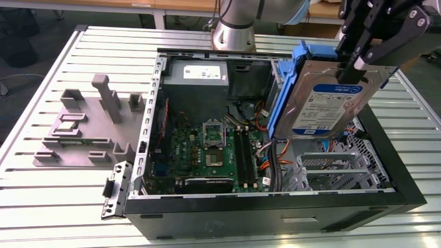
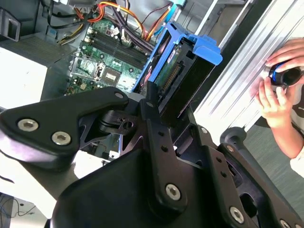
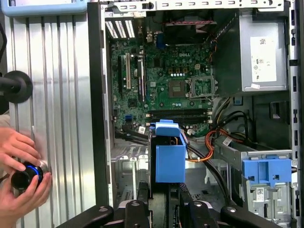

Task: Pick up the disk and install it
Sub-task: 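Insert the disk into the insertion slot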

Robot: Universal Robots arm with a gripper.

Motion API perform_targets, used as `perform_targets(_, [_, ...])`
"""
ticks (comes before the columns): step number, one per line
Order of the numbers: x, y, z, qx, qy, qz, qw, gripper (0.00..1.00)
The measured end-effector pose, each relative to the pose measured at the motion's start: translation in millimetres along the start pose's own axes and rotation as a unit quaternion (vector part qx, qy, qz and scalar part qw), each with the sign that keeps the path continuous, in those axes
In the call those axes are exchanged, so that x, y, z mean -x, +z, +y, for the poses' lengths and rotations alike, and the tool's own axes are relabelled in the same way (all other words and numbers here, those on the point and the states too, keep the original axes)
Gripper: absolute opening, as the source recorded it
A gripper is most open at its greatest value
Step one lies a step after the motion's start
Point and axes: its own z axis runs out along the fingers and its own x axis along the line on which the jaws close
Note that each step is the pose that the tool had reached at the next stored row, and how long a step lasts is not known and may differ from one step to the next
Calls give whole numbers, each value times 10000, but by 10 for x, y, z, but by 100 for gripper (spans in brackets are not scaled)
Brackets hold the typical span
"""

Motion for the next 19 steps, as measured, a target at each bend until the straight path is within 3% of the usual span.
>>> perform_targets(14, [-220,37,-127,0,4,1,10000,35])
perform_targets(19, [-215,64,-313,0,4,1,10000,35])
